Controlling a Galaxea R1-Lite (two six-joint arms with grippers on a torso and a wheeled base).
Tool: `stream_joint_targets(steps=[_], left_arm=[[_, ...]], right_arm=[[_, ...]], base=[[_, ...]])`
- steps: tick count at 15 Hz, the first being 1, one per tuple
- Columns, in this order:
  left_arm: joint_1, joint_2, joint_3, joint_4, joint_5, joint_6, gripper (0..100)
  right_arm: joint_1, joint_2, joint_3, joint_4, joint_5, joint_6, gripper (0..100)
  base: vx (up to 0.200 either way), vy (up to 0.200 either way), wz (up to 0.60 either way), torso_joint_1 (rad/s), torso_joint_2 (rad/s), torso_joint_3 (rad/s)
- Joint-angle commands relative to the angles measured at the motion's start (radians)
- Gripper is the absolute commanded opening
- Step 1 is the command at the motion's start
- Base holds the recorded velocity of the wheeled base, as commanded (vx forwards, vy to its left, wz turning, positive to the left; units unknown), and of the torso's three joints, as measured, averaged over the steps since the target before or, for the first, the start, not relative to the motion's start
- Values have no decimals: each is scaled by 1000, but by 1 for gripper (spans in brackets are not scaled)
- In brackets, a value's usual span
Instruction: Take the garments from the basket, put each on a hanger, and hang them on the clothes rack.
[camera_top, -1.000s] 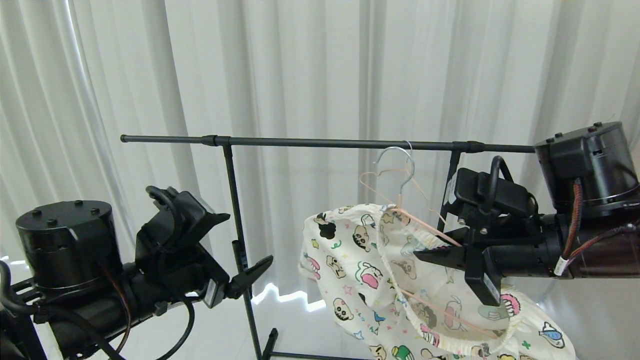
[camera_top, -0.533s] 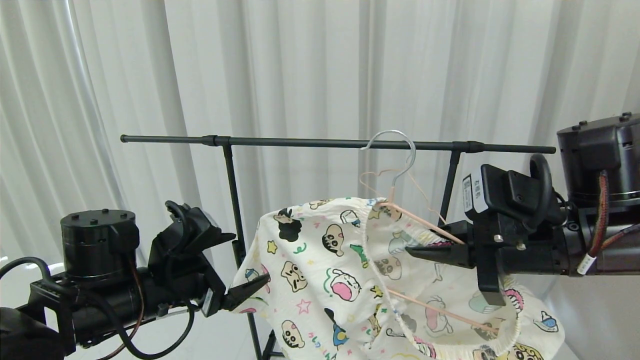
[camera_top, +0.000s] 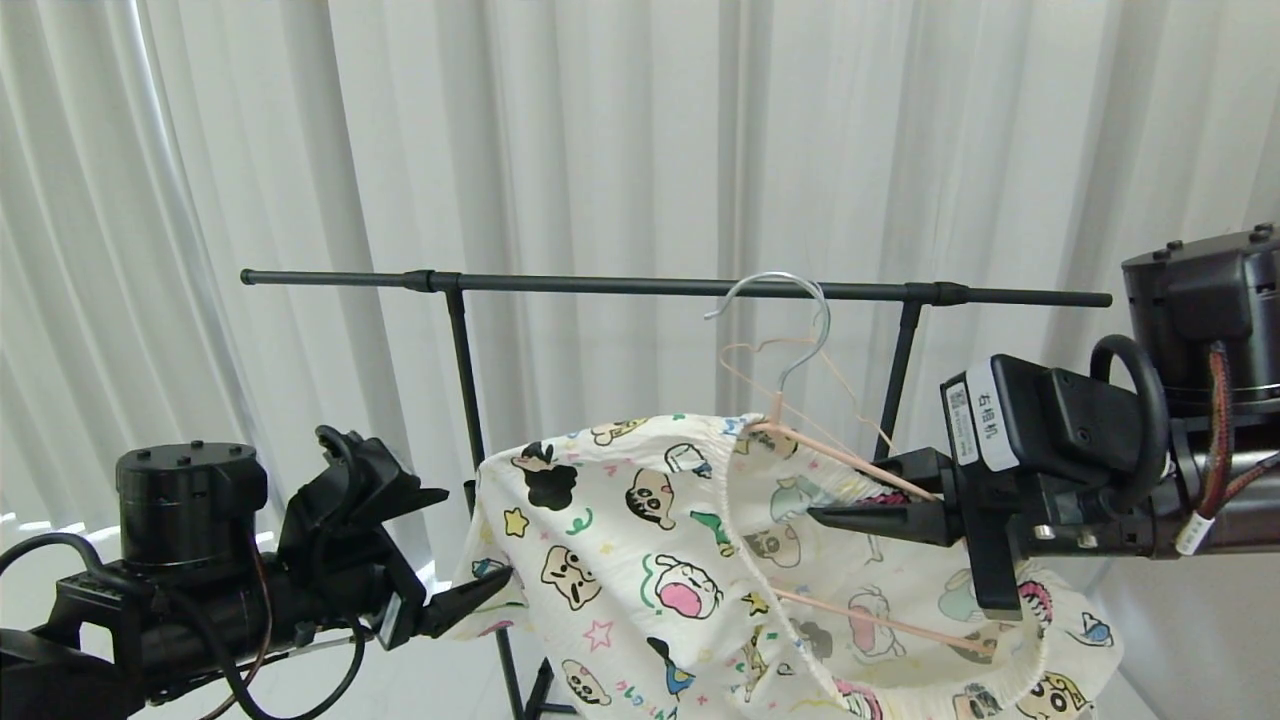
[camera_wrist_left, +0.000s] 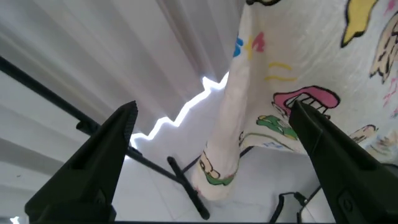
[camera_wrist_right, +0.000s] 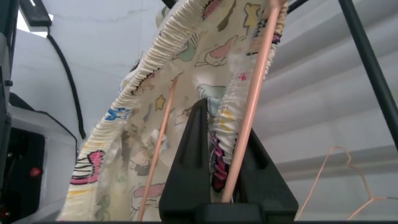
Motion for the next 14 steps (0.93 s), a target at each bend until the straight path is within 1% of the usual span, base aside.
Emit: stream_joint_targets(steps=[1,3,7,10,11,12,13,14], left_arm=[[13,20,11,-9,-1,11,0],[36,30,11,-9,1,26,0],[106,71,12,-9,1,126,0],[201,88,29,-9,5,160,0],[220,89,35,-9,5,167,0],[253,89,55,-9,5,183,0],[275,85,80,-11,5,195,0],[273,71,89,-12,5,195,0]], right_arm=[[0,-6,2,0,3,-18,0],[0,-9,6,0,3,-25,0],[-1,-23,6,0,-5,-25,0],[-26,-32,12,0,-6,-25,0],[-30,-35,14,0,-6,-25,0],[-33,-38,14,0,-6,-25,0],[-33,-40,14,0,-8,-24,0],[-33,-38,14,-2,-8,-22,0]], base=[[0,0,0,0,0,0],[0,0,0,0,0,0],[0,0,0,0,0,0],[0,0,0,0,0,0],[0,0,0,0,0,0],[0,0,0,0,0,0],[0,0,0,0,0,0],[0,0,0,0,0,0]])
